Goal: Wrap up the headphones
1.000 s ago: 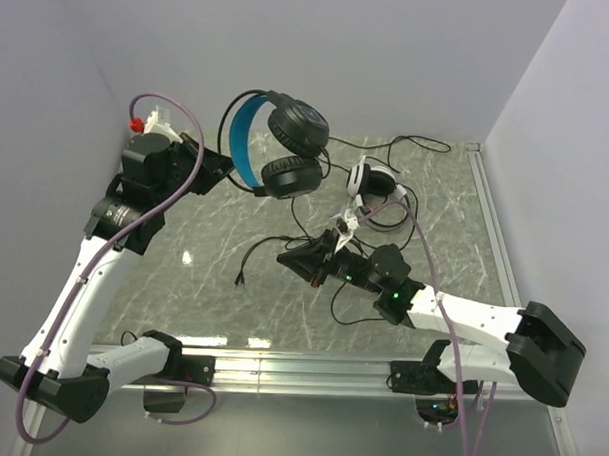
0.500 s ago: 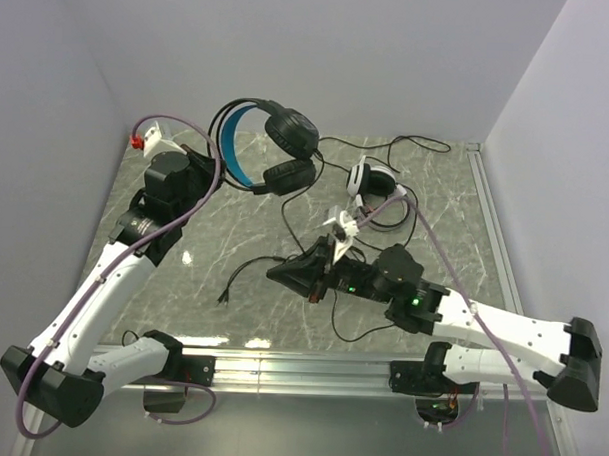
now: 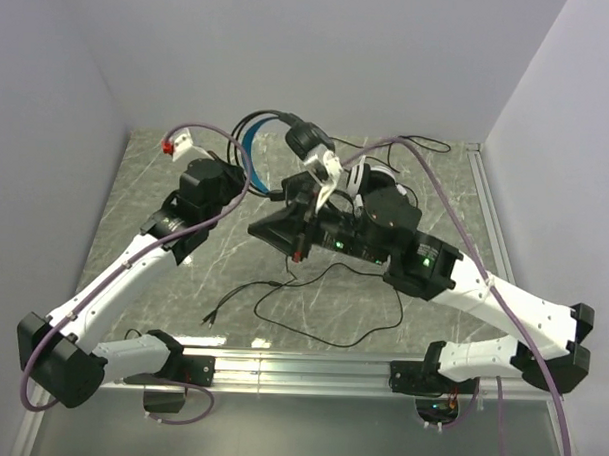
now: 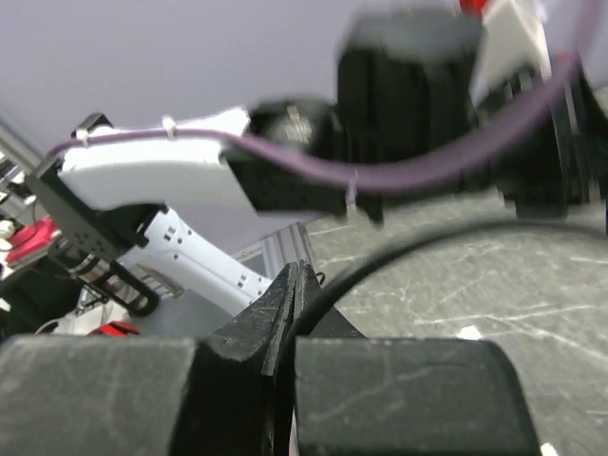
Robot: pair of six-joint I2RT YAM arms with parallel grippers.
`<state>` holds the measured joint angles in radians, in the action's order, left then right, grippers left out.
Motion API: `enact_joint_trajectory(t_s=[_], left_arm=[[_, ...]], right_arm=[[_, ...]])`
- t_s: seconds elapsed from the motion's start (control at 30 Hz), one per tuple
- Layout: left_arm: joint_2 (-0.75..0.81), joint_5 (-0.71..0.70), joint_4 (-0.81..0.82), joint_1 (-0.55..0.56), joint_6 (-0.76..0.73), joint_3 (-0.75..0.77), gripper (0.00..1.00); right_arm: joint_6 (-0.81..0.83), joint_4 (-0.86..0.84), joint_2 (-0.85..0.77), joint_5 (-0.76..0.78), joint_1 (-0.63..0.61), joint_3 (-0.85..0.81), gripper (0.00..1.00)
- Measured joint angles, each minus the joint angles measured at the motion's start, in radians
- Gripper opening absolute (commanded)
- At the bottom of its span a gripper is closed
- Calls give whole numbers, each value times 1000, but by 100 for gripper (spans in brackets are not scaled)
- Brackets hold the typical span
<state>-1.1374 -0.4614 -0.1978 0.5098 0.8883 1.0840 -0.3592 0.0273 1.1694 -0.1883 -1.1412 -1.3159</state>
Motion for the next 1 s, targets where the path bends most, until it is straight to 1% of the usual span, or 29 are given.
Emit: enact_joint_trajectory(t_s=[0.17,0.3,0.37,0.5,0.57,0.7,0.87,1.0], left_arm=[[-21,-8,37,17,-3,-63,0],[-13,-6,94,17,-5,-122,0],[-2,-4,113,18,-8,-144,0],[3,-3,126,30,-12,-148,0],[3,2,125,40,-11,-148,0],[1,24,109,51,-9,-136,0],[-19,59,31,57,-16,-51,0],[-18,71,35,66,-43,-34,0]], right_arm=[[32,174,98,36,0,-225,0],[55,266,109,75,20,-325,0],[56,282,102,68,49,-336,0],[23,300,112,-18,179,-336,0],[8,299,135,-55,222,-340,0],[-29,298,212,-149,260,-337,0],[-72,294,271,-243,290,-293,0],[-116,264,300,-330,349,-286,0]])
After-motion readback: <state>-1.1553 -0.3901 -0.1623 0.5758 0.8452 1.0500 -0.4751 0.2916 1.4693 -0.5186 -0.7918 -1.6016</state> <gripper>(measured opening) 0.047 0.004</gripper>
